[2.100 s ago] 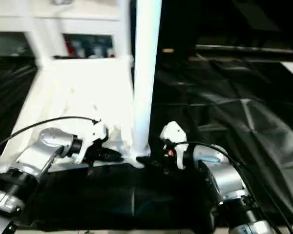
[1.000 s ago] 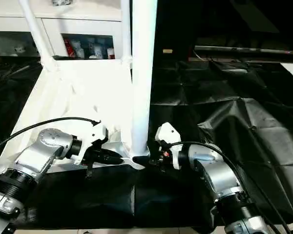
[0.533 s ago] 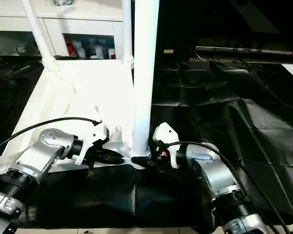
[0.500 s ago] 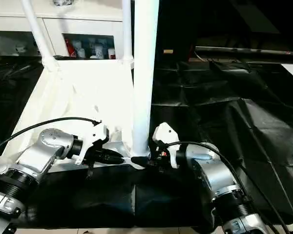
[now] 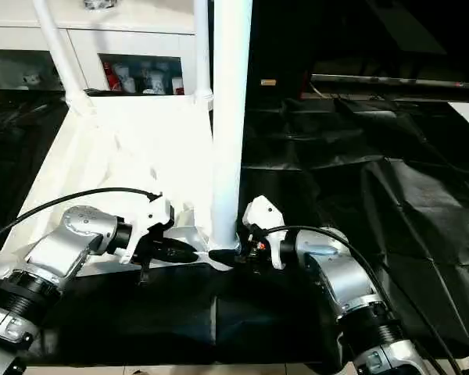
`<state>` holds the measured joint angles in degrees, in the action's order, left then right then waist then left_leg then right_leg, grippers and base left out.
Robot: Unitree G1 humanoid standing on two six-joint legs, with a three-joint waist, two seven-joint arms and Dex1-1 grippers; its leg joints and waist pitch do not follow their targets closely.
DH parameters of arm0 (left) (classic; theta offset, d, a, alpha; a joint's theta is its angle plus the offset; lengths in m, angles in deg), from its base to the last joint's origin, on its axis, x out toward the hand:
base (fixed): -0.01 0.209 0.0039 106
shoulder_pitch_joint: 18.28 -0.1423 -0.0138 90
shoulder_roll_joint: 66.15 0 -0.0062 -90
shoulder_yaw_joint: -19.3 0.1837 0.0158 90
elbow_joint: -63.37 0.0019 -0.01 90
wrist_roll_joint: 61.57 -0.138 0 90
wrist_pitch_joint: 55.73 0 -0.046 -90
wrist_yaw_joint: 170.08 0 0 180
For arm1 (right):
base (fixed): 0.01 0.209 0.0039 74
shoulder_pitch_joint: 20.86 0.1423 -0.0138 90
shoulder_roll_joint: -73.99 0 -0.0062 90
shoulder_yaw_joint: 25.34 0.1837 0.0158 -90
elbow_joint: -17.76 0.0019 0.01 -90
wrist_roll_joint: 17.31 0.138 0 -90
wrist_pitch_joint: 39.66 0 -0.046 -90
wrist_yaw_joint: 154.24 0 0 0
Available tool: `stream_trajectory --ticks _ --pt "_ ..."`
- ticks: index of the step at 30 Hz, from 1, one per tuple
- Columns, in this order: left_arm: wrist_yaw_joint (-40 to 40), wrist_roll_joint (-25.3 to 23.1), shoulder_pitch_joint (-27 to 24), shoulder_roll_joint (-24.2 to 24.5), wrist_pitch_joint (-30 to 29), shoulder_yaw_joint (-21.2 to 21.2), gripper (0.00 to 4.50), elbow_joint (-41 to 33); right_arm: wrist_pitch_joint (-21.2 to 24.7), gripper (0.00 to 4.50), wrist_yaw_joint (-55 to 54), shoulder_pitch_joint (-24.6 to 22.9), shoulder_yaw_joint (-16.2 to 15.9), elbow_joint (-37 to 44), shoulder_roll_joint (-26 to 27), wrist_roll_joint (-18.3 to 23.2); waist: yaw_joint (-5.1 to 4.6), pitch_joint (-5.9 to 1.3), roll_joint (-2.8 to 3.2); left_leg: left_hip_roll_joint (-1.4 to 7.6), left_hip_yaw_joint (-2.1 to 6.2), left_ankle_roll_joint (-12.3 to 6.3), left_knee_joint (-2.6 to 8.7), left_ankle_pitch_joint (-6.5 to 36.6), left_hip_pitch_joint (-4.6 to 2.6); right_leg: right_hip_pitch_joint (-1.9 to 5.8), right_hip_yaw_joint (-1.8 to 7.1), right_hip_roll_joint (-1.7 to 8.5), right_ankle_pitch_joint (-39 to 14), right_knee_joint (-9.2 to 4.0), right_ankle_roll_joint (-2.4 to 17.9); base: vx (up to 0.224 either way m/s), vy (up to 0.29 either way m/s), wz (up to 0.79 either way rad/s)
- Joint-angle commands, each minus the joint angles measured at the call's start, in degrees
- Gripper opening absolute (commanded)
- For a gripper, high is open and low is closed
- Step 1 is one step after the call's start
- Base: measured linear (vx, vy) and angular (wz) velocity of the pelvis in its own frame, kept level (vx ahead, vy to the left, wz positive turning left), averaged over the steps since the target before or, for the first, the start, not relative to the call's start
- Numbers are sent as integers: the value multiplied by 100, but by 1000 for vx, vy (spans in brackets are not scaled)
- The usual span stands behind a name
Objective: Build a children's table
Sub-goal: Rotate leg to tighten
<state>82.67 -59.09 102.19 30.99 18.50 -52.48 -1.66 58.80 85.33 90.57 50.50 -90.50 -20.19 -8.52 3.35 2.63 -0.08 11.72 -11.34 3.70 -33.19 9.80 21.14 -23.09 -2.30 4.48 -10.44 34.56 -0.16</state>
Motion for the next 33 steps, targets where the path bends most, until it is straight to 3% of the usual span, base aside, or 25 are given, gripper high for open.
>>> stream_trajectory --ticks 1,5,9,11,12,13,16,17,19,24,27,30,33 --pt "-151 54 -92 -163 -39 45 0 74 -46 274 -436 -42 180 -113 146 -25 2 -359 -53 125 53 -262 326 1079 -71 266 192 277 -919 -356 1325 0 0 0" --pt "-664 -87 37 -384 36 -32 0 372 -251 272 -1244 -69 399 -450 448 -167 -57 -314 -68 105 64 -89 346 1446 -69 231 190 283 -1643 -439 1141 0 0 0" --pt "-1547 -312 326 -887 -6 -68 0 871 -195 272 -2521 -237 568 -690 1076 -353 -122 -296 -68 84 101 75 357 1872 -106 174 173 291 -2595 -539 809 0 0 0" --pt "-1851 -380 423 -1105 -29 -56 0 1007 -140 272 -2908 -296 563 -692 1340 -417 -142 -280 -44 92 112 88 368 2028 -118 135 174 286 -2785 -572 731 0 0 0" --pt "-2002 -410 473 -1216 -32 -51 0 1083 -123 272 -3185 -300 554 -716 1481 -501 -150 -270 -60 77 115 93 368 2103 -126 121 166 279 -2954 -600 662 0 0 0" --pt "-2160 -438 531 -1343 -42 -43 0 1161 -84 272 -3526 -282 546 -773 1640 -606 -148 -276 -23 77 128 114 375 2121 -127 126 163 287 -2991 -600 645 0 0 0" --pt "-2379 -473 624 -1543 -46 -37 0 1272 -99 272 -3916 -236 540 -860 1891 -692 -176 -272 -32 77 151 141 394 2313 -137 104 140 289 -3163 -638 560 0 0 0" --pt "-2420 -507 662 -1614 -2 -11 0 1315 -142 272 -3976 -211 521 -887 1982 -705 -181 -275 -33 80 158 121 402 2364 -134 115 133 289 -3153 -647 543 0 0 0" --pt "-2374 -552 693 -1625 86 19 0 1359 -281 328 -3723 -197 525 -826 1987 -596 -184 -282 1 87 167 91 429 2389 -121 137 127 288 -2939 -653 573 0 0 0" --pt "-2111 -566 661 -1454 258 16 0 1388 -423 384 -3024 -228 553 -435 1695 -329 -157 -295 -21 96 135 -19 426 2319 -111 153 161 281 -2431 -613 770 0 0 0" --pt "-1677 -503 535 -1147 396 30 0 1264 -83 390 -2011 -252 414 66 1022 -103 -116 -312 -48 101 120 -143 411 2019 -70 212 182 291 -2145 -571 828 0 0 0" --pt "-1346 -444 445 -947 498 34 0 1163 -19 390 -1323 -317 285 321 515 -13 -99 -322 -54 111 91 -225 387 1754 -59 220 193 292 -1848 -531 962 0 0 0" --pt "-631 -251 254 -608 641 38 0 841 181 390 -634 -376 334 584 -7 170 -61 -344 -64 115 80 -319 363 1452 -41 260 192 304 -1508 -487 1072 0 0 0"
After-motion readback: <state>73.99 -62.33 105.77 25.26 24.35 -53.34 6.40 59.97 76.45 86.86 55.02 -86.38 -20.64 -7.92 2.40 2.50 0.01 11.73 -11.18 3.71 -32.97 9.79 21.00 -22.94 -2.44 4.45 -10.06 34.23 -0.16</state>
